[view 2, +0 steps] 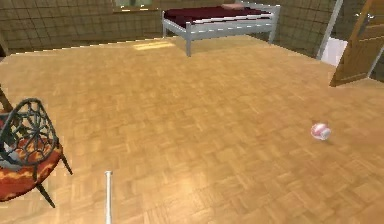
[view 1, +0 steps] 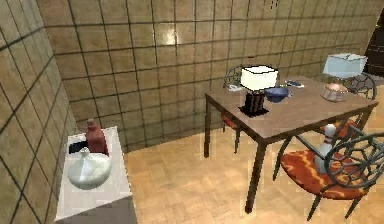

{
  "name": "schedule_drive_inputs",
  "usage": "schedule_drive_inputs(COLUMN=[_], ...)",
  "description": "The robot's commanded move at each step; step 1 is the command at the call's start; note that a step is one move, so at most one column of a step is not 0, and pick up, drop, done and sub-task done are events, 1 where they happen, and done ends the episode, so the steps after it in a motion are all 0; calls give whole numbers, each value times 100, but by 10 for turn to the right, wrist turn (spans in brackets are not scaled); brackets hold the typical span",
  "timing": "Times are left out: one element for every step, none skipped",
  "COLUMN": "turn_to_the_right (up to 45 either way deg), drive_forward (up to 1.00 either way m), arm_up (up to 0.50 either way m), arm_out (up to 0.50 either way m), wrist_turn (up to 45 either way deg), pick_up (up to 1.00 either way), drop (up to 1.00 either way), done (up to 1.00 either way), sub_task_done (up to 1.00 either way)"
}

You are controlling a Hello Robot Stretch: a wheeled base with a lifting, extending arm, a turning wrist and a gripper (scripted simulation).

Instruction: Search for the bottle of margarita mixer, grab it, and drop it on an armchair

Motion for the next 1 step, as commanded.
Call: schedule_drive_inputs(turn_to_the_right=[0], drive_forward=[30], arm_up=[0], arm_out=[0], wrist_turn=[0], pick_up=[0], drop=[0], done=[0], sub_task_done=[0])
